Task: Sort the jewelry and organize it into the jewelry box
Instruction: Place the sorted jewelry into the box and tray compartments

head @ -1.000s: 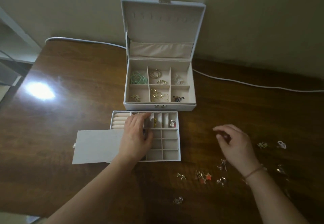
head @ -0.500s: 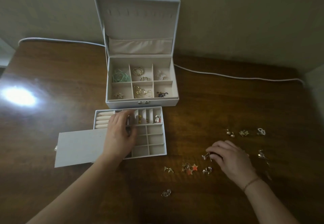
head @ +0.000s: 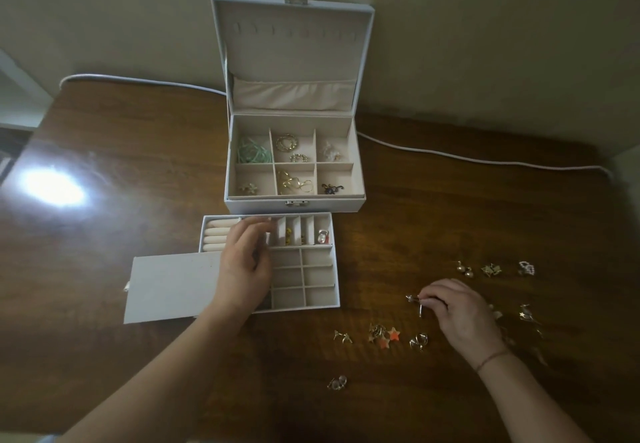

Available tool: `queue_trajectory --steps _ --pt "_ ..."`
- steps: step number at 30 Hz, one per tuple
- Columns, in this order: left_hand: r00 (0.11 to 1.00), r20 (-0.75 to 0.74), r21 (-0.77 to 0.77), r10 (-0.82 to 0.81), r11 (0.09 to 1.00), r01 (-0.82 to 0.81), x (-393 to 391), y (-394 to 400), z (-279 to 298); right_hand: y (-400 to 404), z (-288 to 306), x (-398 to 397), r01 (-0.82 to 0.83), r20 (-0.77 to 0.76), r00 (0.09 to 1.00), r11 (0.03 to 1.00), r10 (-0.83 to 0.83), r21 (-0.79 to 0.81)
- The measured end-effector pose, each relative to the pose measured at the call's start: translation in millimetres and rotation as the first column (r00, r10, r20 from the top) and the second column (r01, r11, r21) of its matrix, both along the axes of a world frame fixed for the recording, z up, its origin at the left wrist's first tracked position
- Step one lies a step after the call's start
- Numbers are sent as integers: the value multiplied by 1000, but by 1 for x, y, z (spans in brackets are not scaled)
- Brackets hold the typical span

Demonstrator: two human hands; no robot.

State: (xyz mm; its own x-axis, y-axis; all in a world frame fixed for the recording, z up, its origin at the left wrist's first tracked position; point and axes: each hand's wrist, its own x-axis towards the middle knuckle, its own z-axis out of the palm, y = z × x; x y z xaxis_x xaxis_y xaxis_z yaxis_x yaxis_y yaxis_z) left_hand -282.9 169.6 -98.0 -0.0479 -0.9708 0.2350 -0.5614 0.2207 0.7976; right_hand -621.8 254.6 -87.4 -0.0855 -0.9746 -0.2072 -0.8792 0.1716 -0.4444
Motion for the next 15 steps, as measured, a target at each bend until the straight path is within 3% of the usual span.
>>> queue_trajectory --steps 4,10,15 --pt "999 10 93 46 995 -46 5 2 5 -5 -4 3 41 54 998 999 -39 -30" --pt "936 350 57 36 997 -60 27 30 0 -15 2 12 -26 -12 1000 998 27 48" --pt "908 419 72 2 997 -36 32 35 -4 -17 4 14 -22 -29 999 1000 22 13"
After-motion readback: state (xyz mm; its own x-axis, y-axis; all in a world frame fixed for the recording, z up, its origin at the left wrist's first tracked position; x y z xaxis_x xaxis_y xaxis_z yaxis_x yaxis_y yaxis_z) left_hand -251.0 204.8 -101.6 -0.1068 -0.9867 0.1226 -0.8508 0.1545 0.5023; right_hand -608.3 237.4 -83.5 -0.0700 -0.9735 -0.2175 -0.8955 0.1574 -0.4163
